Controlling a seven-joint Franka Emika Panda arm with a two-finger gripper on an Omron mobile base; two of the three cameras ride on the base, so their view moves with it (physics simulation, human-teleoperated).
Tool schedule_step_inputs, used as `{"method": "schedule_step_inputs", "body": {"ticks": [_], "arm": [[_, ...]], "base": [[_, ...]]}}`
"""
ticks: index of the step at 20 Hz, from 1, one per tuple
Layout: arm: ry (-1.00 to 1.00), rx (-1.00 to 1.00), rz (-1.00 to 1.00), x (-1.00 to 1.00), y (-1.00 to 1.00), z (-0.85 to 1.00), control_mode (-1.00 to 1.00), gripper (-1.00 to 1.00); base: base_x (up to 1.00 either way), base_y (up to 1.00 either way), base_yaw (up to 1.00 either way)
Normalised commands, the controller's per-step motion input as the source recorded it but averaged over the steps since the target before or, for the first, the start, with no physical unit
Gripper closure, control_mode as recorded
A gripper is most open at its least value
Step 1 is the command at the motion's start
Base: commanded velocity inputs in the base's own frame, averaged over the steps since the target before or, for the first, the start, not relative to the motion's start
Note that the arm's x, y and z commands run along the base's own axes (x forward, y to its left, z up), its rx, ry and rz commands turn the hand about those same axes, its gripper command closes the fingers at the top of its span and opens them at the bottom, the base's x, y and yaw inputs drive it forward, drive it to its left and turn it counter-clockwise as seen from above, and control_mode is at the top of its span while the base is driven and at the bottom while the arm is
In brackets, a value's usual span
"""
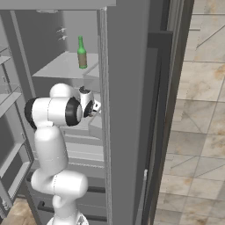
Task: Place the beer on the top shelf of the fridge to keep it out of children's reach, and place the lime and garlic on lower shelves for easy access.
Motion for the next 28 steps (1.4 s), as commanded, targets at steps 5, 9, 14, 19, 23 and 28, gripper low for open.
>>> {"method": "schedule_step_inputs", "body": {"ticks": [5, 9, 14, 19, 23, 28], "arm": [[0.0, 0.0, 0.0, 0.16, 0.02, -0.12, -1.0, -1.0], [0.0, 0.0, 0.0, -0.09, 0.0, 0.0, -1.0, -1.0], [0.0, 0.0, 0.0, -0.46, -0.08, 0.0, -1.0, -1.0], [0.0, 0.0, 0.0, -0.84, -0.2, 0.03, -1.0, -1.0], [0.0, 0.0, 0.0, -1.0, -0.18, 0.31, -1.0, -1.0], [0.0, 0.0, 0.02, -1.0, -0.03, 0.69, -1.0, -1.0]], "base": [[0.0, 0.0, 0.0], [0.0, 0.0, 0.0], [0.0, 0.0, 0.0], [0.0, 0.0, 0.0], [0.0, 0.0, 0.0], [0.0, 0.0, 0.0]]}}
